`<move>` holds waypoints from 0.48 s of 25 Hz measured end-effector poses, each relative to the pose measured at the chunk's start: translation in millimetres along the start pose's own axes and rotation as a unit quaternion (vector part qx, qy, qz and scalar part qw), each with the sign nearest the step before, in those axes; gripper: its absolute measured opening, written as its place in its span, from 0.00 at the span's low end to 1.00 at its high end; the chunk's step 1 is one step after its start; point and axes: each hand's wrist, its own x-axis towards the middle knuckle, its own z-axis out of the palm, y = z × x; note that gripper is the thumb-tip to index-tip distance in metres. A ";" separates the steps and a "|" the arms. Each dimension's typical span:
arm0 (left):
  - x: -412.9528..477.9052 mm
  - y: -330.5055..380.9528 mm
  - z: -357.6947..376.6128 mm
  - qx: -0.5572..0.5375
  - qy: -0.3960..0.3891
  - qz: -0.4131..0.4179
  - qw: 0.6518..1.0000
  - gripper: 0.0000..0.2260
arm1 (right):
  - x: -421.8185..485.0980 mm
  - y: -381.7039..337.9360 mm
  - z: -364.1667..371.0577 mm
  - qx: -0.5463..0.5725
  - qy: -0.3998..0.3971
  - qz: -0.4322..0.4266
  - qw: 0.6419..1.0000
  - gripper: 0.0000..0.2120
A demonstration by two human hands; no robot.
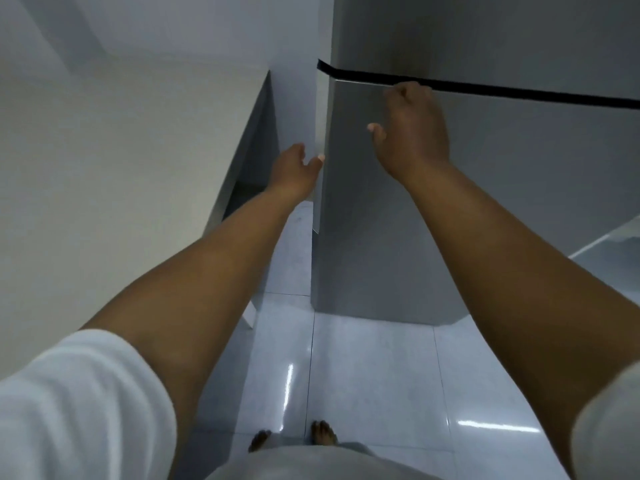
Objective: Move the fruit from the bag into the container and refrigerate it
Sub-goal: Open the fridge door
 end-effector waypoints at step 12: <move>68.3 6.9 5.8 -0.018 -0.070 0.028 0.997 0.21 | 20.0 -4.1 6.8 -0.073 0.009 0.000 0.997 0.24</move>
